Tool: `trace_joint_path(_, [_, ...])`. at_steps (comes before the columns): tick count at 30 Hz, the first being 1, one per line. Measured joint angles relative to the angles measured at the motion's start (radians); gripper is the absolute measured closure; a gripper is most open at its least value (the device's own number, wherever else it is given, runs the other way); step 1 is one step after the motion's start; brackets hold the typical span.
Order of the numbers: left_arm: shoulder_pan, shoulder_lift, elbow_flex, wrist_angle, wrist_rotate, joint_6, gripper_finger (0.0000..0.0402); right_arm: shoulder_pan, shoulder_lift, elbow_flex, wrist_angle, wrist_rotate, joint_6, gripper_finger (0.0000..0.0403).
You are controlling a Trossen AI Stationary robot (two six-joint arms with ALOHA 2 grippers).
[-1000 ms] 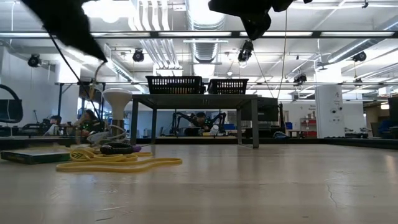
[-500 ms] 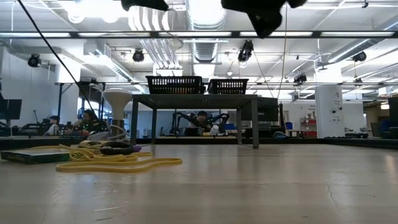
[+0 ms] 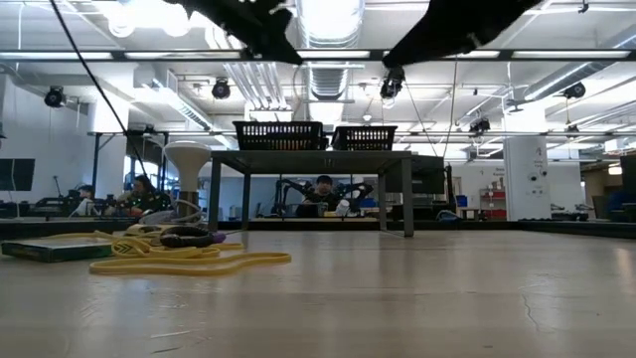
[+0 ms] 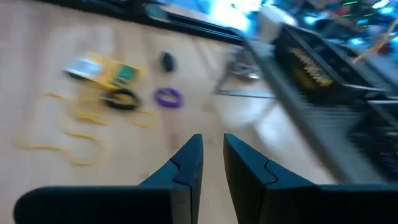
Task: Pick & Place Office Desk Supplies
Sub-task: Put the yellow rubber band into the top left black bin on the shelf
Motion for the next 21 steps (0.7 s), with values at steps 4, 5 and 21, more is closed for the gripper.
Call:
trace_joint_path(4, [0.027,0.09,0.084,-0.004,-0.024,0.103,0.0401,-0.072,-0.001,-0.019,0.0,0.038,-0.059,0.0344])
trace_joint_path(5, [0.03,0.108,0.105,-0.002,-0.033,0.118,0.0401,-0.092,-0.001,-0.024,0.001,0.039,-0.071,0.0344])
trace_joint_path(21, [0.052,0.181,0.116,-0.006,-0.162,0.214,0.0401,-0.353,-0.059,-0.041,0.002,0.039,-0.187,0.0344])
